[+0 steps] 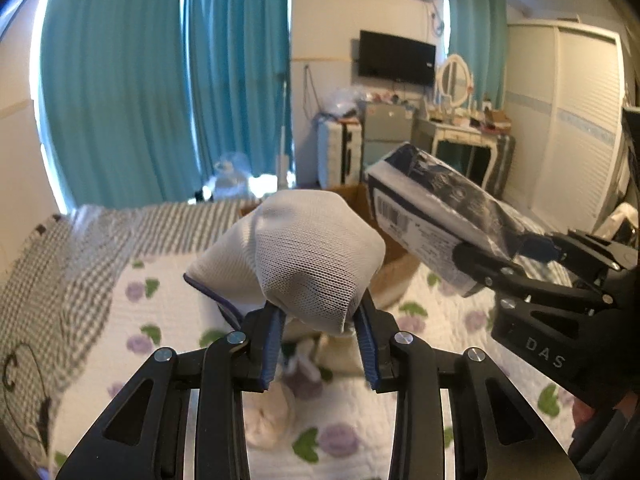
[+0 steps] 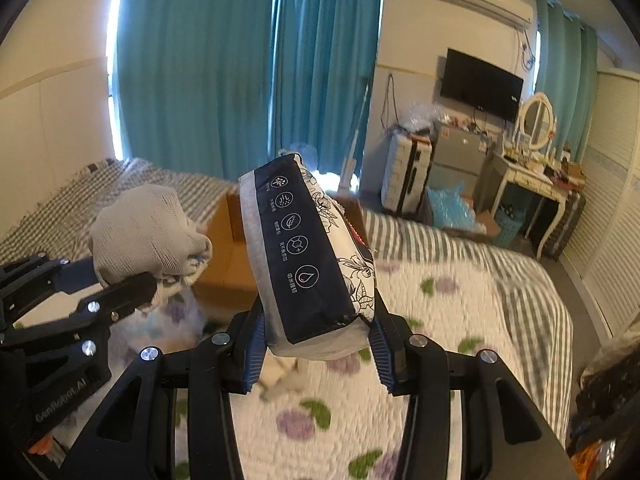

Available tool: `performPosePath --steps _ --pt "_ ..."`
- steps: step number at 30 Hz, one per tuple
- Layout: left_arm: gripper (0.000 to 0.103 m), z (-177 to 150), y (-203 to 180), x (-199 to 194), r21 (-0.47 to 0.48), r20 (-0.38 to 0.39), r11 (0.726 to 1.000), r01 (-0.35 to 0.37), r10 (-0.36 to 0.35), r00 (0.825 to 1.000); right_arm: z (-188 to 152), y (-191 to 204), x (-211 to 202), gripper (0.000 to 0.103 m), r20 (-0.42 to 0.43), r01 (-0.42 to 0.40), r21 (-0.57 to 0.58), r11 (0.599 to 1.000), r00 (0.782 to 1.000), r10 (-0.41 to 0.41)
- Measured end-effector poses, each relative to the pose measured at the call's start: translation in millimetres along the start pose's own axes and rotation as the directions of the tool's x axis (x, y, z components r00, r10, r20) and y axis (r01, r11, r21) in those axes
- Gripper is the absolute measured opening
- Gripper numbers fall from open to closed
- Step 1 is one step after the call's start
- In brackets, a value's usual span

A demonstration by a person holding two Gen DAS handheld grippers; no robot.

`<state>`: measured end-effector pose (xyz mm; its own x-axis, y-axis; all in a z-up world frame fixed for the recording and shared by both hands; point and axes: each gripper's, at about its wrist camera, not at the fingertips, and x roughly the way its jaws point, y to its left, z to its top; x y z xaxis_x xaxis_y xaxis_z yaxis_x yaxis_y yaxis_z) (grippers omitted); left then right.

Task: Organize soft objects
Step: 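Carry both items over the cardboard box and open both tools to drop them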

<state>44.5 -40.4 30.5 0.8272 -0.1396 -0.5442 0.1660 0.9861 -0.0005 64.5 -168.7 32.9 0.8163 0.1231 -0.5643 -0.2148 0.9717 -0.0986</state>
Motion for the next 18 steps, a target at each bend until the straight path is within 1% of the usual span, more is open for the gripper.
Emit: performPosePath --steps 5,7,8,10,12,14,18 --pt "0.032 34.1 8.7 21.6 -0.003 0.028 1.0 -0.021 0.021 0.999 49.0 -9.7 30.9 0.044 0.03 -0.033 0.009 0.999 0.999 0.033" --pt "0.033 45.8 12.7 35.8 -0.001 0.034 0.999 -0.035 0.035 0.999 69.9 -18.6 57.9 0.044 0.021 -0.064 0.026 0.998 0.998 0.063" --pt "0.033 48.6 13.1 41.2 0.0 0.033 0.999 -0.037 0.037 0.999 75.4 -22.0 66.8 0.044 0.014 -0.076 0.033 0.997 0.997 0.076" --pt "0.033 56.2 15.0 59.3 0.0 0.024 0.999 -0.042 0.042 0.999 87.5 -31.0 97.6 0.044 -0.01 -0.115 0.055 0.992 0.993 0.116" --pt "0.033 60.7 14.1 80.0 0.01 0.011 0.998 -0.054 0.054 0.998 90.9 -39.3 123.5 0.044 -0.038 -0.146 0.073 0.987 0.988 0.149" --pt "0.033 59.7 11.1 99.3 0.024 -0.007 0.997 -0.068 0.068 0.998 91.2 -46.6 150.4 0.044 -0.068 -0.191 0.084 0.978 0.978 0.197" --pt "0.033 49.6 5.8 144.7 0.034 -0.066 0.996 -0.079 0.081 0.995 82.2 -55.3 193.3 0.044 -0.123 -0.232 0.074 0.97 0.963 0.24"
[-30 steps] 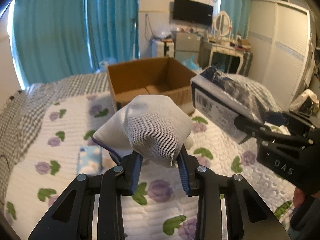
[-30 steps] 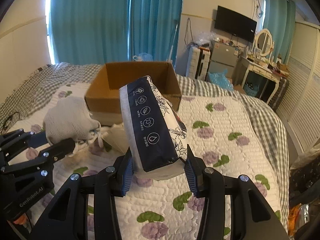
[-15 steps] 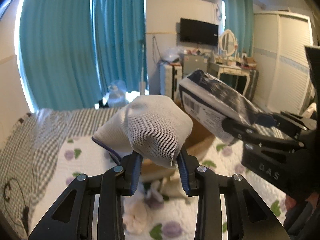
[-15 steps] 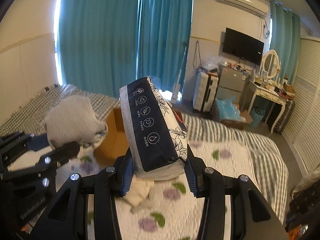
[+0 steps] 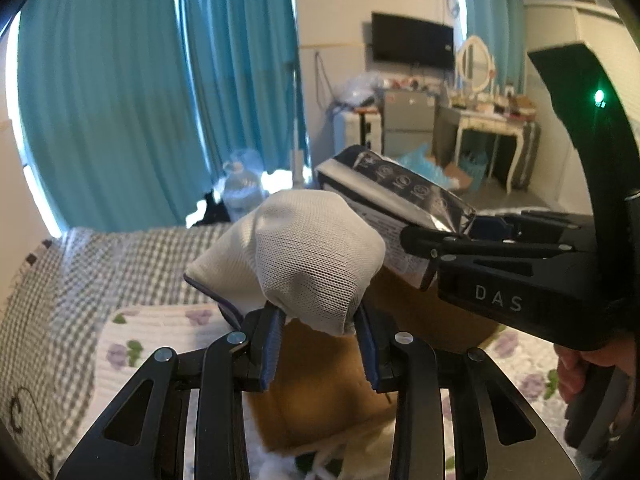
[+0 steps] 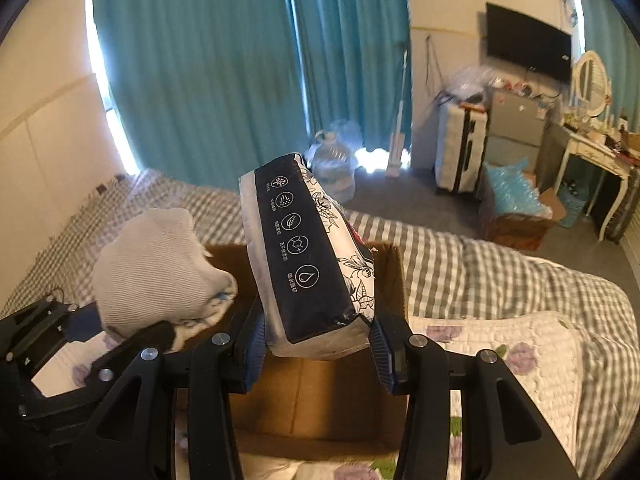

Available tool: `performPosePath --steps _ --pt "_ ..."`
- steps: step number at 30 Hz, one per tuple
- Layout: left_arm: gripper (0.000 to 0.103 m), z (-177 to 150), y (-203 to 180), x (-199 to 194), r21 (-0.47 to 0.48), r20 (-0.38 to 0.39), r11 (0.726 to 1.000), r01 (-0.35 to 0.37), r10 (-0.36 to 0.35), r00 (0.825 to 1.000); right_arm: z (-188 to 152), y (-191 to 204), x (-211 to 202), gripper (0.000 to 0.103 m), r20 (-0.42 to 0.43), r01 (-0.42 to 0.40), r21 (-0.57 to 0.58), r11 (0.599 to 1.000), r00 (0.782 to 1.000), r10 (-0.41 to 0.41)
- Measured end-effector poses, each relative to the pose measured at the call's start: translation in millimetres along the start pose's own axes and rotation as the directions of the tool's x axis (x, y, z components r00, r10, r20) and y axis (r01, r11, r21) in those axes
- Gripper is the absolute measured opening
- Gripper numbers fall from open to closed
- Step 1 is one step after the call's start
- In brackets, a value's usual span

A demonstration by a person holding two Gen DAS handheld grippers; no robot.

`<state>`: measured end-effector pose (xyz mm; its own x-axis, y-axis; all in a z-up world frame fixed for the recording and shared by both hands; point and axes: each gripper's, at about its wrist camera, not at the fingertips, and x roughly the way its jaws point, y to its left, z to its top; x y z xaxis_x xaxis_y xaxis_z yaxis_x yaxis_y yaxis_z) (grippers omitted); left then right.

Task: Organize soft objects
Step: 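Carry both items over the cardboard box and open both tools to drop them, then grasp the white face mask with the right tool while the left tool grasps the cream cloth bundle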

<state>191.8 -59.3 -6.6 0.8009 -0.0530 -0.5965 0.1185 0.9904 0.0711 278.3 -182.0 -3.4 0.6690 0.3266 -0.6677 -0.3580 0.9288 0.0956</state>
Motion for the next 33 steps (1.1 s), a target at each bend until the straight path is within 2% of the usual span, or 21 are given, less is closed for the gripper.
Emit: performPosePath --steps 6,9,10,11,12,13,15,20,22,25,28,33 --pt "0.035 -10.3 -11.1 33.4 -0.02 -0.062 1.0 0.001 -0.002 0.998 -6.5 -14.9 18.9 0.045 -0.01 -0.043 -0.039 0.998 0.999 0.042" --pt "0.046 -12.7 -11.4 31.0 -0.044 -0.065 0.999 0.013 -0.016 0.998 -9.9 -13.2 12.6 0.049 -0.011 -0.051 -0.068 0.996 0.999 0.05" --pt "0.053 -13.3 -12.3 27.3 -0.053 -0.059 0.999 0.012 -0.015 0.998 -10.6 -11.8 8.8 0.055 -0.008 -0.05 -0.076 0.996 0.999 0.049" --pt "0.058 -12.3 -13.2 25.3 -0.06 -0.057 0.998 0.01 -0.013 0.998 -10.7 -10.7 4.5 0.067 0.0 -0.045 -0.081 0.996 0.999 0.046" --pt "0.068 -12.9 -12.9 18.1 -0.068 -0.048 0.998 -0.009 0.006 0.999 -11.8 -9.2 -1.7 0.074 0.01 -0.037 -0.083 0.996 0.999 0.038" --pt "0.074 -9.2 -14.5 17.3 -0.072 -0.041 0.997 -0.021 0.018 0.999 -11.6 -8.6 -7.3 0.083 0.02 -0.023 -0.086 0.996 0.999 0.025" --pt "0.074 -7.8 -13.1 0.6 -0.067 -0.011 0.995 -0.072 0.071 0.997 -9.3 -5.3 -23.7 0.084 0.037 0.004 -0.091 0.996 0.999 -0.001" --pt "0.076 -4.3 2.5 -47.7 -0.09 0.01 0.993 -0.08 0.081 0.997 -0.5 13.3 -70.9 0.086 0.074 0.048 -0.153 0.987 0.997 -0.037" --pt "0.095 -4.6 11.0 -72.2 -0.098 0.02 0.992 -0.083 0.086 0.996 2.2 24.2 -91.8 0.092 0.079 0.044 -0.188 0.981 0.996 -0.03" --pt "0.101 -12.3 21.8 -113.0 -0.098 0.074 0.987 -0.13 0.137 0.988 -0.3 43.0 -115.3 0.094 0.078 0.047 -0.26 0.965 0.997 -0.028" --pt "0.101 -20.6 34.7 -133.0 -0.103 0.074 0.982 -0.159 0.166 0.983 -7.3 56.0 -129.2 0.097 0.065 0.008 -0.298 0.954 0.998 0.011" --pt "0.101 -43.8 44.7 -150.4 -0.159 0.03 0.97 -0.183 0.19 0.981 -34.7 80.5 -124.6 0.098 -0.022 -0.107 -0.335 0.936 0.994 0.106"
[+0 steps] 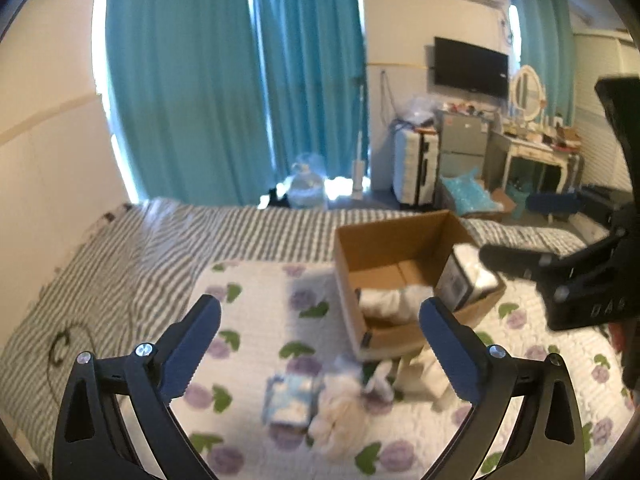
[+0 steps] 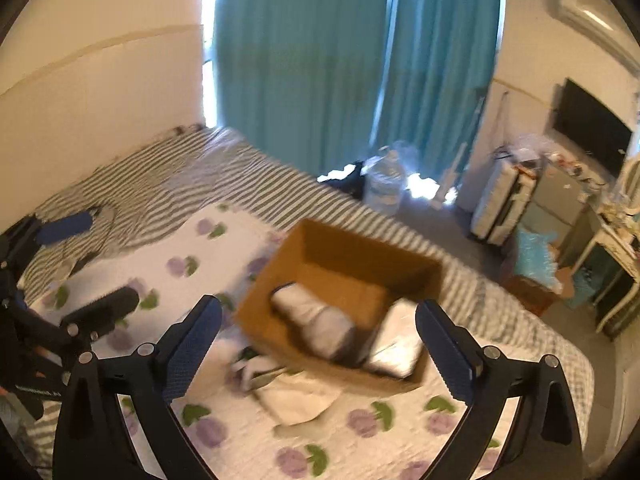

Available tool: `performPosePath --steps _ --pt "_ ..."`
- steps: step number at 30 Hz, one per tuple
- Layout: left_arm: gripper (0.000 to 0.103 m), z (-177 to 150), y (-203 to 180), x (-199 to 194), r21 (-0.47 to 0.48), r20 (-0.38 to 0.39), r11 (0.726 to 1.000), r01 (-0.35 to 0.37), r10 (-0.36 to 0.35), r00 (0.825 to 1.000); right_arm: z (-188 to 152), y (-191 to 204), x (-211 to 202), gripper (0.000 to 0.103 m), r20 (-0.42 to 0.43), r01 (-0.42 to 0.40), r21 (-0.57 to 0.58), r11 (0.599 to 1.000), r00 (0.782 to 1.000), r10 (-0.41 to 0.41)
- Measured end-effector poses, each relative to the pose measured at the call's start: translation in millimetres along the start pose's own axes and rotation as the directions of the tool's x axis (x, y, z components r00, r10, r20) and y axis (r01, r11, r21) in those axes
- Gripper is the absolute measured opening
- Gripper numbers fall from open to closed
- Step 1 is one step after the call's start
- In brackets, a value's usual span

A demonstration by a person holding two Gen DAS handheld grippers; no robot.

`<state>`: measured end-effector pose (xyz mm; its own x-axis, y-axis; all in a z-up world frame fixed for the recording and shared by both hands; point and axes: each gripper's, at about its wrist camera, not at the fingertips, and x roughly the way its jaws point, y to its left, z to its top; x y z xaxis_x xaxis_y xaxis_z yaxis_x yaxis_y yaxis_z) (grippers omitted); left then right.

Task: Organize soft objects
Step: 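Grasp the white face mask with the right tool while the left tool grasps the cream cloth bundle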

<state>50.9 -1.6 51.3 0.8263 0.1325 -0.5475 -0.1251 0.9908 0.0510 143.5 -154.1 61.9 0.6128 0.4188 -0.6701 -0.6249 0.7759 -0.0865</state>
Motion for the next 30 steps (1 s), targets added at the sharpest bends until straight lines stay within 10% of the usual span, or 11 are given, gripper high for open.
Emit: performPosePath --steps 9,24,30 --pt "0.102 -67.4 1.8 32.4 -0.076 -0.11 0.996 -0.046 0.037 0.993 -83.9 23.9 70.7 0.098 -0.109 -0.131 0.038 0.991 0.985 0.134" --pt "0.098 -148.7 -20.7 95.5 -0.021 -0.279 1.0 -0.019 0.013 0.96 -135.7 26.0 151.0 0.09 -0.312 -0.02 -0.025 0.999 0.95 0.011" --pt "0.062 -161.6 -17.9 109.6 -0.064 -0.329 0.998 -0.008 -0.014 0.944 -138.5 30.5 161.7 0.047 -0.33 0.02 -0.044 0.999 0.943 -0.033"
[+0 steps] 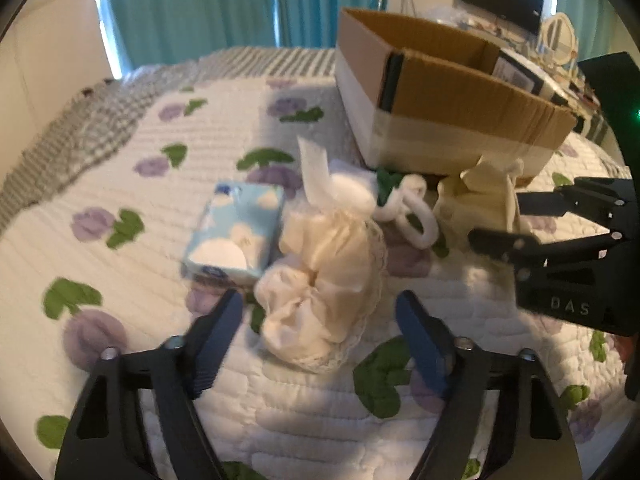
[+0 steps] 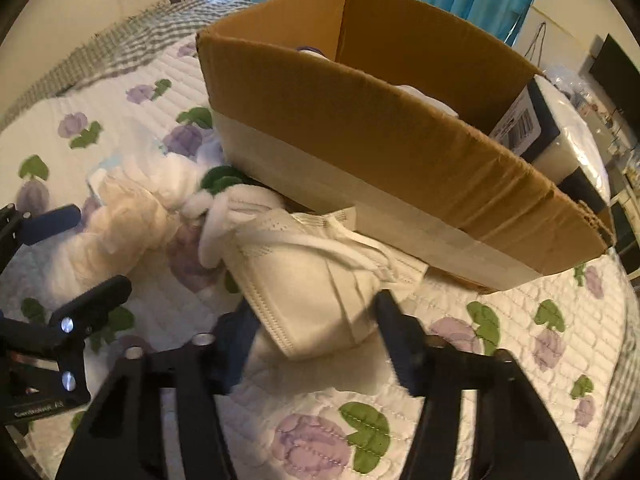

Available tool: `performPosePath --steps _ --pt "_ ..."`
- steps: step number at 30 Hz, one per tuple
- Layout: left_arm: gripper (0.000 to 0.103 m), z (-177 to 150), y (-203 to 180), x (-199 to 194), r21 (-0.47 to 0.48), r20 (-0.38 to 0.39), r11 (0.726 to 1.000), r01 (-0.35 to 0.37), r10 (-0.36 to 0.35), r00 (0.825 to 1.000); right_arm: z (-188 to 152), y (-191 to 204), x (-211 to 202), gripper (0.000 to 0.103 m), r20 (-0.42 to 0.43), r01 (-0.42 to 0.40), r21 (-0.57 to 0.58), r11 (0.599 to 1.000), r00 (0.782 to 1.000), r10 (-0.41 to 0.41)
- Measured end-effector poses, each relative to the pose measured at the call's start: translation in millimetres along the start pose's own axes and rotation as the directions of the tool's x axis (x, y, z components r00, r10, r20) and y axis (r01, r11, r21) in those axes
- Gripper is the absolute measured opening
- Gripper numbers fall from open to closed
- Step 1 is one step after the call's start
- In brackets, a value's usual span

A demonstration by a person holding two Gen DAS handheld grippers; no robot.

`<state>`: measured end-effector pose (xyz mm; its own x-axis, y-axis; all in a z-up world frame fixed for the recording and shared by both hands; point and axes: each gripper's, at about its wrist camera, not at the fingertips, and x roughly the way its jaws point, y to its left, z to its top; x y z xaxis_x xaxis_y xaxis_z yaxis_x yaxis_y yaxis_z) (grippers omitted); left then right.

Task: Organize soft objects
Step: 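Grasp the white face mask with the right tool while the left tool grasps the cream cloth bundle, then lift the mask and cloth bundle into the box and open both tools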

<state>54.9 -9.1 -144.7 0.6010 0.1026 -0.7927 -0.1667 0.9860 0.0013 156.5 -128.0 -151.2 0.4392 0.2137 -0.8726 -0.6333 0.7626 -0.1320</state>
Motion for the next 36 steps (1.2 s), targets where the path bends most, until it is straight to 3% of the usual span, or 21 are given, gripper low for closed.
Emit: performPosePath --steps 4,7,9,16,28,36 --pt "0.037 -1.6 1.1 8.3 -0.004 -0.031 1.0 0.021 -0.021 0.999 -0.9 -6.6 -3.9 0.02 0.009 -0.01 0.04 0.999 1.0 0.01" --pt "0.019 -1.0 4.3 8.8 -0.004 -0.028 1.0 0.023 -0.023 0.999 -1.8 -9.2 -10.9 0.014 0.025 -0.016 0.052 0.999 1.0 0.014" --pt "0.014 -0.7 5.8 6.3 -0.004 -0.023 1.0 0.021 -0.022 0.999 -2.0 -8.2 -15.5 0.012 0.032 -0.02 0.055 0.998 0.999 0.018" --pt "0.01 3.0 5.9 -7.1 0.021 -0.009 1.0 0.017 -0.016 1.0 -4.3 -8.8 -30.6 0.01 0.056 -0.002 0.045 0.999 0.998 -0.001" --pt "0.01 22.5 11.8 -60.2 0.016 0.09 0.999 0.051 -0.053 0.995 2.9 -12.2 -84.7 0.008 0.149 0.033 0.064 0.997 0.988 -0.043" --pt "0.01 48.6 2.9 -98.7 0.04 0.184 0.998 0.058 -0.064 0.981 24.2 -6.4 -126.2 0.008 0.23 0.044 0.049 0.998 0.972 -0.054"
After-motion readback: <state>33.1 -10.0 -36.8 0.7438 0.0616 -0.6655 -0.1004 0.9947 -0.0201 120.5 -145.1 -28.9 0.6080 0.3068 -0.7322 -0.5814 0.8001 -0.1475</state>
